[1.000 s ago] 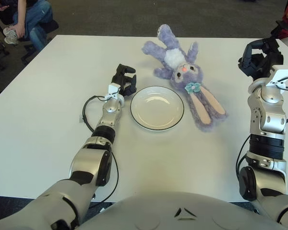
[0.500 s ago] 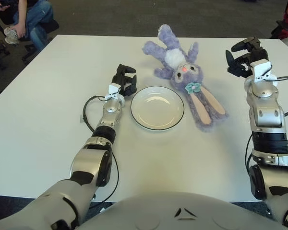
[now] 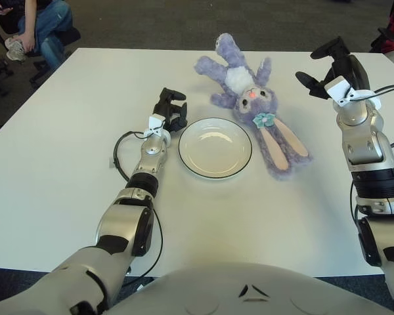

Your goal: Put the doll into the plate.

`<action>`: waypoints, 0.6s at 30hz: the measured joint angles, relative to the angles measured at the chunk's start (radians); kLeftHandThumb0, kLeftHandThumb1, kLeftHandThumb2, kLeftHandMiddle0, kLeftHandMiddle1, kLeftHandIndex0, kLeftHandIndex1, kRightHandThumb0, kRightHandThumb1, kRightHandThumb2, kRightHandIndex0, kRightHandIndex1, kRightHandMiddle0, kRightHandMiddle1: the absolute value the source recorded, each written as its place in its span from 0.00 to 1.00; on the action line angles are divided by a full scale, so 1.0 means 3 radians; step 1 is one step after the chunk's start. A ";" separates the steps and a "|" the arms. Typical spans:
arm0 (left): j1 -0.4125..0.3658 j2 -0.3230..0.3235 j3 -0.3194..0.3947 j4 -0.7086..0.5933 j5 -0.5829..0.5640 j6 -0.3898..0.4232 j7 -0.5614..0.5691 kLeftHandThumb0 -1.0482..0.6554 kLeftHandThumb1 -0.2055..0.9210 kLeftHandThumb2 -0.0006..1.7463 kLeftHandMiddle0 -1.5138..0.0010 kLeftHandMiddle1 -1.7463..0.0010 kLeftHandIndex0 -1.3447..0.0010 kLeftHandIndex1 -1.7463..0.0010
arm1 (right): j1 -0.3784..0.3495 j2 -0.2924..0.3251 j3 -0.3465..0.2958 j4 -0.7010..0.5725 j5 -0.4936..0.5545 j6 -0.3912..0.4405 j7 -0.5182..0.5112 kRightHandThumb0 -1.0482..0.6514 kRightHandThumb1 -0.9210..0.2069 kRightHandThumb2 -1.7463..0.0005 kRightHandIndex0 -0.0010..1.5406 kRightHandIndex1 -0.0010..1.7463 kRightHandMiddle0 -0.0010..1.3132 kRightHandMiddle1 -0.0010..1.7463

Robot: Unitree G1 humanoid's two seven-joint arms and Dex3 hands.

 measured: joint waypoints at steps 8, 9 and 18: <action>0.0000 0.0002 -0.0015 0.0000 0.0011 -0.0004 0.0000 0.61 0.78 0.49 0.81 0.03 0.80 0.03 | -0.0111 -0.0171 0.0274 0.0258 -0.0397 -0.0252 0.0073 0.03 0.00 0.67 0.09 0.72 0.00 0.51; 0.0000 0.0002 -0.0015 0.0000 0.0011 -0.0006 0.0000 0.61 0.78 0.49 0.81 0.03 0.80 0.03 | -0.0121 -0.0180 0.0292 0.0280 -0.0426 -0.0268 0.0073 0.03 0.00 0.67 0.08 0.72 0.00 0.50; 0.0002 0.0009 -0.0025 0.0001 0.0032 -0.0018 0.0001 0.61 0.78 0.49 0.81 0.02 0.80 0.03 | -0.0450 -0.0207 0.0550 0.0817 -0.0688 -0.0467 0.0125 0.01 0.00 0.67 0.11 0.77 0.00 0.50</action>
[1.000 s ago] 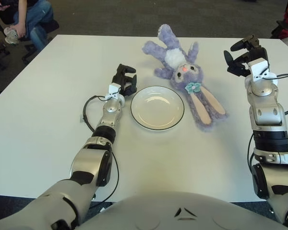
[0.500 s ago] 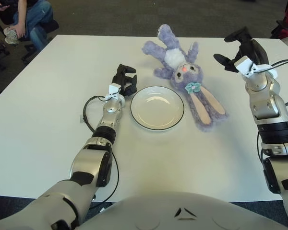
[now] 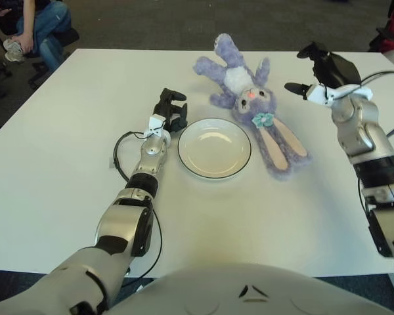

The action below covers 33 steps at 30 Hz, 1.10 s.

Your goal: Put the doll into the plate.

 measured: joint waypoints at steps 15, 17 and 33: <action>-0.0011 -0.0006 0.0006 0.0031 -0.0004 -0.0032 -0.0004 0.61 0.78 0.49 0.81 0.02 0.80 0.03 | -0.0239 -0.0001 0.0225 0.0343 -0.0143 -0.0236 0.0223 0.00 0.00 0.64 0.26 1.00 0.00 0.44; -0.0014 -0.0005 0.0007 0.0038 -0.0004 -0.0032 -0.0005 0.61 0.78 0.49 0.81 0.02 0.80 0.03 | -0.0265 0.0004 0.0236 0.0337 -0.0149 -0.0231 0.0255 0.00 0.00 0.64 0.26 1.00 0.00 0.42; -0.0054 -0.0005 0.0018 0.0107 -0.0007 -0.0033 -0.0020 0.61 0.77 0.49 0.80 0.03 0.79 0.03 | -0.0357 0.0229 0.0252 0.0316 -0.0052 -0.0143 0.0493 0.00 0.00 0.59 0.19 1.00 0.00 0.37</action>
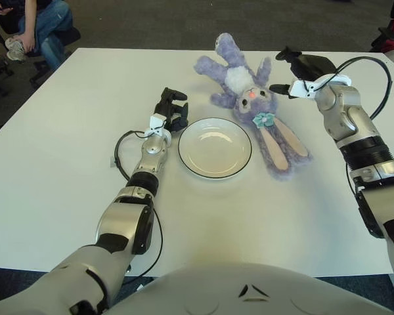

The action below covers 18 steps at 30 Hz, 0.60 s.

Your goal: Put the doll into the plate.

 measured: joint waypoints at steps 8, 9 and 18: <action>-0.0009 0.0001 -0.0005 0.0015 0.0001 -0.0010 -0.0013 0.61 0.77 0.49 0.79 0.03 0.78 0.04 | 0.0028 0.0146 -0.0166 -0.0129 0.0362 0.0060 0.0202 0.00 0.00 0.59 0.22 1.00 0.00 0.44; -0.0010 0.0001 -0.0006 0.0017 0.0001 -0.0012 -0.0014 0.61 0.77 0.49 0.79 0.03 0.78 0.04 | 0.0036 0.0158 -0.0193 -0.0179 0.0411 0.0084 0.0244 0.00 0.00 0.60 0.23 1.00 0.00 0.45; -0.0027 0.0025 -0.0041 0.0056 0.0023 -0.0050 -0.0026 0.61 0.77 0.50 0.79 0.03 0.78 0.03 | 0.0037 0.0312 -0.0371 -0.0390 0.0794 0.0395 0.0519 0.03 0.00 0.63 0.26 0.99 0.00 0.48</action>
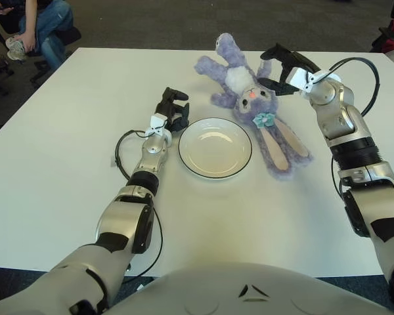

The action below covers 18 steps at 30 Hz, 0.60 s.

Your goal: Put the doll into the plate.

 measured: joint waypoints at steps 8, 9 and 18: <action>-0.0013 0.0011 -0.0030 0.0018 0.0006 -0.0010 -0.0031 0.61 0.77 0.50 0.80 0.02 0.79 0.03 | 0.0082 0.0033 -0.0062 -0.0330 0.0157 0.0232 0.0160 0.04 0.00 0.67 0.07 0.62 0.00 0.47; -0.0014 0.0013 -0.0031 0.0020 0.0006 -0.0011 -0.0032 0.61 0.77 0.50 0.80 0.02 0.80 0.03 | 0.0093 0.0033 -0.0064 -0.0364 0.0169 0.0247 0.0175 0.04 0.00 0.67 0.06 0.56 0.00 0.47; -0.0021 0.0026 -0.0047 0.0040 0.0022 -0.0013 -0.0044 0.61 0.76 0.52 0.81 0.01 0.80 0.02 | 0.0271 0.0034 -0.0071 -0.0848 0.0207 0.0488 0.0281 0.05 0.00 0.69 0.04 0.46 0.00 0.51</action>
